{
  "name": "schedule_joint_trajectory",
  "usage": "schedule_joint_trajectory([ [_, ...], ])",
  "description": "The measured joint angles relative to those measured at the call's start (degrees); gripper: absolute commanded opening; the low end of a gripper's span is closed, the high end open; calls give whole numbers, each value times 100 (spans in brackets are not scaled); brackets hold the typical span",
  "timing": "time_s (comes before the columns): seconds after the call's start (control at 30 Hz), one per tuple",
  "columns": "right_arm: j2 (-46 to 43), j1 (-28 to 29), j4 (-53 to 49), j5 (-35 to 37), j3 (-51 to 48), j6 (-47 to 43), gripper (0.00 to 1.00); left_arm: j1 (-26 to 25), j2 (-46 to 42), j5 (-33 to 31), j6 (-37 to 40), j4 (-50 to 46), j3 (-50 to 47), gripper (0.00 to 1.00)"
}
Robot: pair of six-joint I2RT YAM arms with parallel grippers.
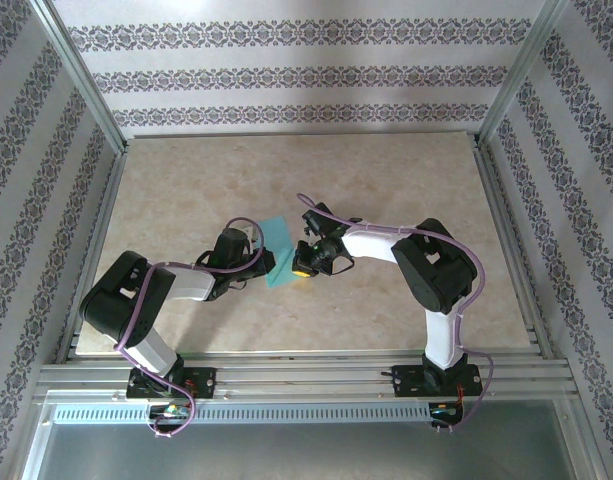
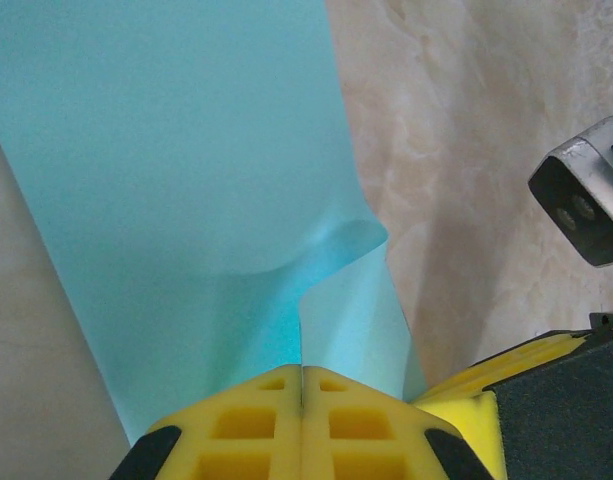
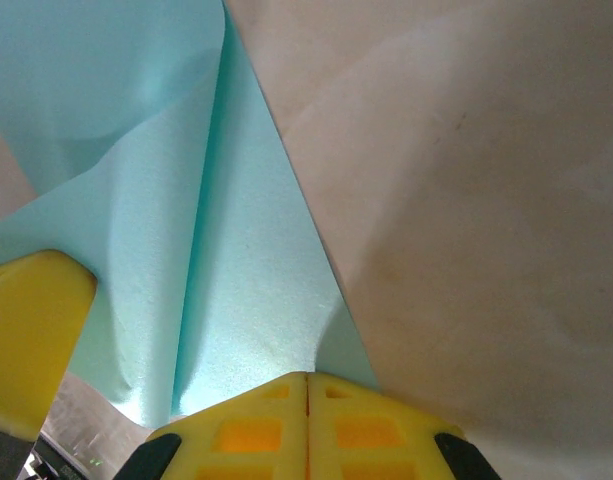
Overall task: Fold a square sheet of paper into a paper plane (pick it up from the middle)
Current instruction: Fold the triangle a second time at the center of the table.
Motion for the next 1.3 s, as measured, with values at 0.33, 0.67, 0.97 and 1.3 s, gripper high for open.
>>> schedule_joint_trajectory([
  [0.33,26,0,-92,0,61,-17,9,70,-2,-35,197,-83,22,6],
  [0.67,33,0,-114,0,74,-17,9,70,-2,-37,367,-186,94,6],
  [0.97,37,0,-140,0,87,-17,8,98,-2,-63,476,-227,103,6],
  [1.3,37,0,-151,0,90,-17,8,114,0,-122,564,-275,109,5],
])
